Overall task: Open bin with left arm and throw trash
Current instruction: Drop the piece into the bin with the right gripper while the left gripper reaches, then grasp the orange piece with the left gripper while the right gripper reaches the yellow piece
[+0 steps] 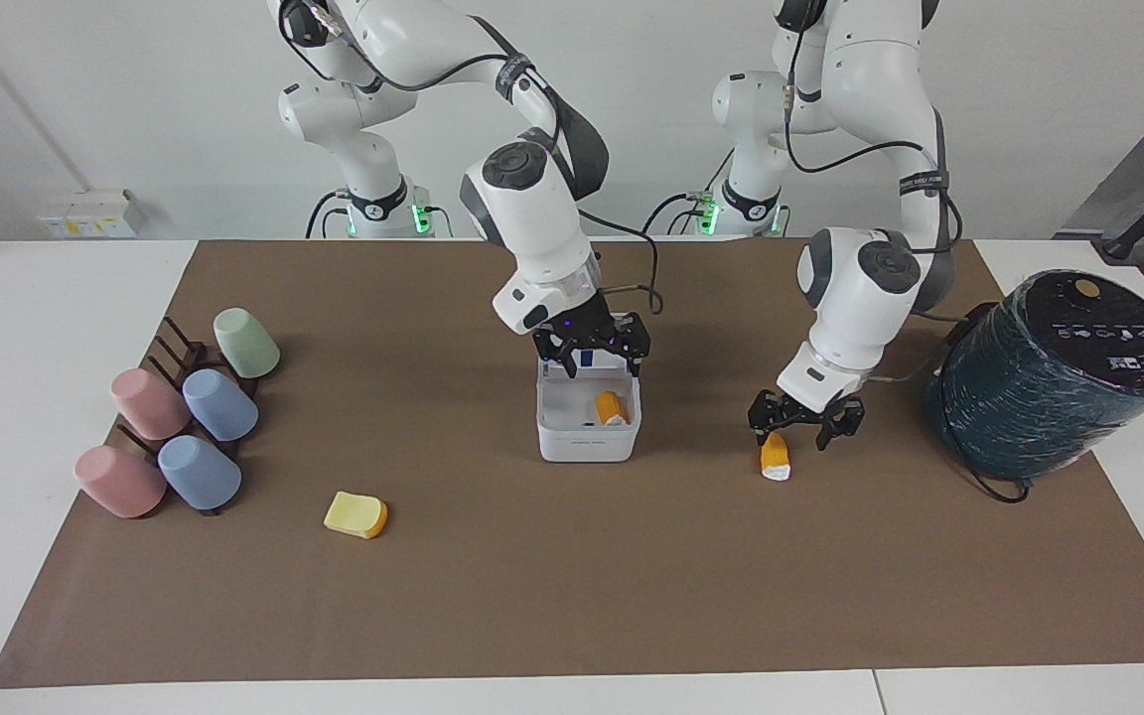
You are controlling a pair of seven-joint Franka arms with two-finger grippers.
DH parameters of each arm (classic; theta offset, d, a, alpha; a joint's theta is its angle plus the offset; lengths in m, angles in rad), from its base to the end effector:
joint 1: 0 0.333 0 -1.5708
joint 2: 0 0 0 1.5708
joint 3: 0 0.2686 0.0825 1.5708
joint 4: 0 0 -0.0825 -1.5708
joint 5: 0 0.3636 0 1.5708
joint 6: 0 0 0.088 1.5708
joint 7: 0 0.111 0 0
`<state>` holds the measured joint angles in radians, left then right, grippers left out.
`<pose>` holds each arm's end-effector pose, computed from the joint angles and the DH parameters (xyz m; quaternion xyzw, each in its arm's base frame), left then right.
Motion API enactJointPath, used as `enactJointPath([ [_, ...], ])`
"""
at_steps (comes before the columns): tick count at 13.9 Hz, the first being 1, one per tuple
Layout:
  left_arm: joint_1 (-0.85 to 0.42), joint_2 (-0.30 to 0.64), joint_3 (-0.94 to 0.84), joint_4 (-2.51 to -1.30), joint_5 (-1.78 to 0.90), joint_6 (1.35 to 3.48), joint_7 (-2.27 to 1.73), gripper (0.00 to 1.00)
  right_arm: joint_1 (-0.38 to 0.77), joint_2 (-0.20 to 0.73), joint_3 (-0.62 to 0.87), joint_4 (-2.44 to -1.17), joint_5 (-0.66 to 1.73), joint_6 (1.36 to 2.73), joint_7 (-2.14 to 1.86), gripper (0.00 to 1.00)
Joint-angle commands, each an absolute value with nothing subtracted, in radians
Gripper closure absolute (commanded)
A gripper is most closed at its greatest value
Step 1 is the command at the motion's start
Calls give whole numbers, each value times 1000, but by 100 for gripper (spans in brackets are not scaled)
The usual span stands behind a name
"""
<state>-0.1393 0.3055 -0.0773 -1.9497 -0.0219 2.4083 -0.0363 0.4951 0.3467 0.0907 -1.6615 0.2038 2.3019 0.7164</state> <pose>0.5836 -0.1272 0.3026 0.9937 -0.0796 0.0738 0.0289 0.5417 0.3586 0.3989 -0.9764 0.1249 -0.0554 0.1675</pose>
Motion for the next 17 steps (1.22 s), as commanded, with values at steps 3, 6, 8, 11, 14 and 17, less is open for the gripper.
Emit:
enactJointPath([
  [3,-149,302,-74,-1988,-15,2457,-20,15,410,289,84,-1644,74,2258,713,0],
  [6,-161,314,-74,-2000,-15,2496,-20,20,326,265,84,-1644,18,2257,643,0],
  [8,-173,336,-72,-2009,-15,2542,-21,20,252,265,84,-1649,17,2256,518,0],
  [11,-173,347,-72,-2010,-15,2551,-20,22,152,273,86,-1658,17,2256,277,0],
  [14,-173,347,-72,-2010,-14,2549,-20,33,78,314,86,-1680,17,2296,15,0],
  [17,-172,347,-72,-2011,-14,2543,-20,59,38,379,86,-1687,17,2374,-153,0],
])
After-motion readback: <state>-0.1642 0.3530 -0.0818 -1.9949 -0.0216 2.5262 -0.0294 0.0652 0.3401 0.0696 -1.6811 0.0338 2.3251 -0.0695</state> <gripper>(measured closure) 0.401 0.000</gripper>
